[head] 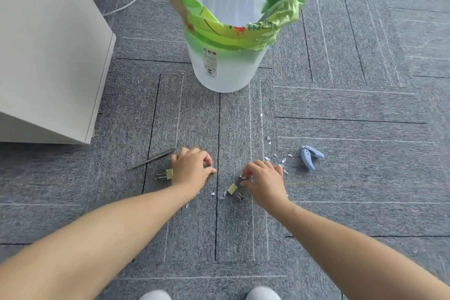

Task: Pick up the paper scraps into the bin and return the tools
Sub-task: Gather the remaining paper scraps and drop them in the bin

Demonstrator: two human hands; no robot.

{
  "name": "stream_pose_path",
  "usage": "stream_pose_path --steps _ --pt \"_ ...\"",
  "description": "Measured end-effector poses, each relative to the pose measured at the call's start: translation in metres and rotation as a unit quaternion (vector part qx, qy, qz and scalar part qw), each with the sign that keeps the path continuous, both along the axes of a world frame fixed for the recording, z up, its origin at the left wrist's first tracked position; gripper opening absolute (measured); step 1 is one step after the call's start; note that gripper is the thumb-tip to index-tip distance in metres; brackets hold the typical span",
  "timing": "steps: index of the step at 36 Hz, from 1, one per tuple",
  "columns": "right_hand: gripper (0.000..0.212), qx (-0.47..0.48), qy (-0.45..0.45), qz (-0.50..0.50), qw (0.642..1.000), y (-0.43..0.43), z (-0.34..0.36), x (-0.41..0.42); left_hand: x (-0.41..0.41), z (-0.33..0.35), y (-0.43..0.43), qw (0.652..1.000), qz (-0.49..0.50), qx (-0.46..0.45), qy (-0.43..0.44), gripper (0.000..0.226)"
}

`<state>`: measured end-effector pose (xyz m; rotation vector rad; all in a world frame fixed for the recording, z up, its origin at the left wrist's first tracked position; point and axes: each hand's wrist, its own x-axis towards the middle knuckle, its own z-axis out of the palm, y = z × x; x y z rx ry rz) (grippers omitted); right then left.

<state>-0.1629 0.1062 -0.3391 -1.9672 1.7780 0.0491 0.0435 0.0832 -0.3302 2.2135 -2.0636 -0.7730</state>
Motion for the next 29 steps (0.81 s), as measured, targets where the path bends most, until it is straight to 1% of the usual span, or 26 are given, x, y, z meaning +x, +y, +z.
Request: stream_pose_path --steps 6,11,14,20,22,25,27,29 --pt "0.019 0.002 0.002 0.008 1.0 0.001 0.0 -0.001 0.002 -0.004 0.002 1.0 0.024 -0.007 0.016 0.016" --pt "0.018 0.001 -0.003 0.015 1.0 0.001 0.003 -0.001 0.002 -0.004 0.003 0.999 0.031 -0.006 0.028 0.014" --pt "0.017 0.007 -0.007 0.018 1.0 0.001 0.006 0.0 0.002 -0.004 0.004 0.999 0.022 -0.006 0.023 0.013" --pt "0.009 0.01 -0.018 0.009 1.0 -0.002 0.011 0.004 0.002 -0.004 0.009 1.0 -0.022 -0.011 -0.013 0.014" --pt "0.012 0.0 -0.013 0.027 1.0 -0.004 0.012 0.005 0.001 -0.003 0.008 0.999 -0.035 -0.006 -0.019 0.015" --pt "0.014 -0.031 0.012 0.092 0.995 -0.006 0.01 0.004 -0.001 0.0 0.004 0.998 -0.054 0.012 -0.025 0.015" --pt "0.015 -0.023 0.048 0.138 0.989 -0.008 0.01 0.005 -0.002 0.004 0.001 0.997 -0.065 0.028 -0.024 0.015" --pt "0.017 -0.01 0.058 0.157 0.986 -0.014 0.009 0.007 -0.004 0.012 -0.005 0.998 -0.06 0.022 -0.007 0.014"
